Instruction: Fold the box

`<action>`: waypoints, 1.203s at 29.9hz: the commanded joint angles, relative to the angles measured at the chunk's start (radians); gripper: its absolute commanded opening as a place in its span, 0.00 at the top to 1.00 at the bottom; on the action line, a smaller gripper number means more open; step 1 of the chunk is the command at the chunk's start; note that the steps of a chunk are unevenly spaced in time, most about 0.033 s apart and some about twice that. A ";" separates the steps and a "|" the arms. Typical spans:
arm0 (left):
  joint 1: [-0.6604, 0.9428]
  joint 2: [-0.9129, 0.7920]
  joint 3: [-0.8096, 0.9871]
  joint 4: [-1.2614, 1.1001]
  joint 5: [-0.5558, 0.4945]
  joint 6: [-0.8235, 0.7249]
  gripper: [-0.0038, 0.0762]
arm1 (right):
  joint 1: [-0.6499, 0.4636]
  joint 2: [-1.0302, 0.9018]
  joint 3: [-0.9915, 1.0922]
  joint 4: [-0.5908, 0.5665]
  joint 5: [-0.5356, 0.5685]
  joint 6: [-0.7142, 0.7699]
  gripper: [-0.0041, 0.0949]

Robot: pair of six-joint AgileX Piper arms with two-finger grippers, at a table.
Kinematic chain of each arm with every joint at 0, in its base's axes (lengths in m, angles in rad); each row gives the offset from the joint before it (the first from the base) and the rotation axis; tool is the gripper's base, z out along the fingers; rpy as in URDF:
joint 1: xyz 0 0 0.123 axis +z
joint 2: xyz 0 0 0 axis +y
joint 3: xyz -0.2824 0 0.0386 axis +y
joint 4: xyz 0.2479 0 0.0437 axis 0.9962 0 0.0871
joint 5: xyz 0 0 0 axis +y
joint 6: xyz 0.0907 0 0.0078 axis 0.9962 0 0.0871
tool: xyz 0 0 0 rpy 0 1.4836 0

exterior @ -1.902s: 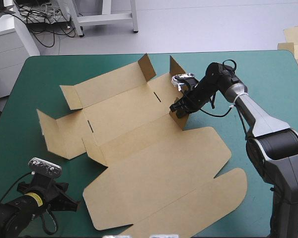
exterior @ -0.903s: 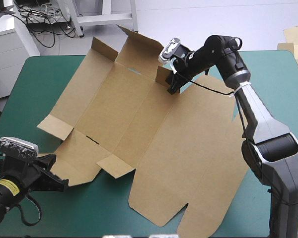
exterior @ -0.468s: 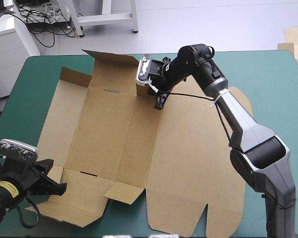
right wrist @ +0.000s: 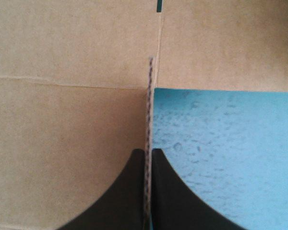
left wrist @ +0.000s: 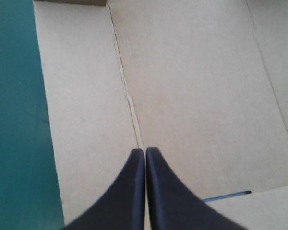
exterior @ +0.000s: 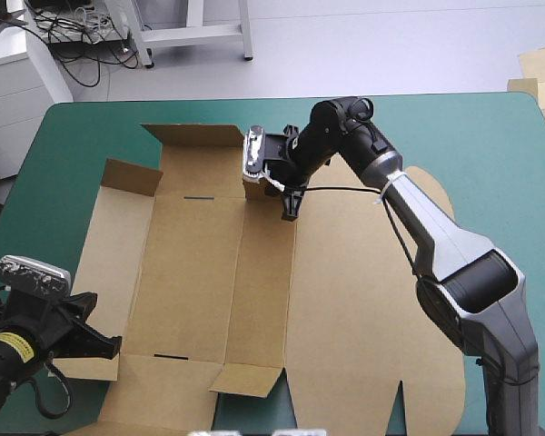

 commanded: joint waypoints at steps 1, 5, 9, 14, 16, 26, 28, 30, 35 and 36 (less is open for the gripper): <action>0.000 0.005 -0.033 0.013 -0.056 -0.002 0.96 | 0.000 -0.070 0.031 0.035 0.013 -0.056 0.98; 0.000 0.005 -0.033 0.018 -0.056 -0.002 0.96 | 0.000 -0.068 0.048 0.035 0.013 -0.060 0.97; 0.000 0.005 -0.033 0.018 -0.056 -0.002 0.96 | 0.000 -0.064 0.048 0.039 0.013 -0.060 0.87; 0.000 0.005 -0.033 0.021 -0.056 -0.002 0.96 | 0.000 -0.063 0.046 0.039 -0.006 -0.059 0.51; 0.000 0.005 -0.033 0.021 -0.056 -0.002 0.96 | 0.000 -0.063 0.046 0.035 -0.011 -0.059 0.38; 0.000 0.005 -0.033 0.029 -0.056 -0.002 0.96 | -0.002 -0.125 0.045 -0.261 0.012 0.282 0.55; 0.000 0.005 -0.033 0.029 -0.056 -0.002 0.96 | -0.009 -0.142 0.045 -0.355 0.012 0.395 0.72; 0.000 0.005 -0.033 0.029 -0.056 -0.002 0.96 | -0.025 -0.154 0.045 -0.407 0.012 0.475 0.88; 0.000 0.005 -0.033 0.029 -0.064 -0.002 0.96 | -0.118 -0.180 0.045 -0.430 0.014 0.670 0.98; 0.000 0.005 -0.033 0.029 -0.064 -0.002 0.96 | -0.143 -0.182 0.045 -0.430 0.014 0.715 0.98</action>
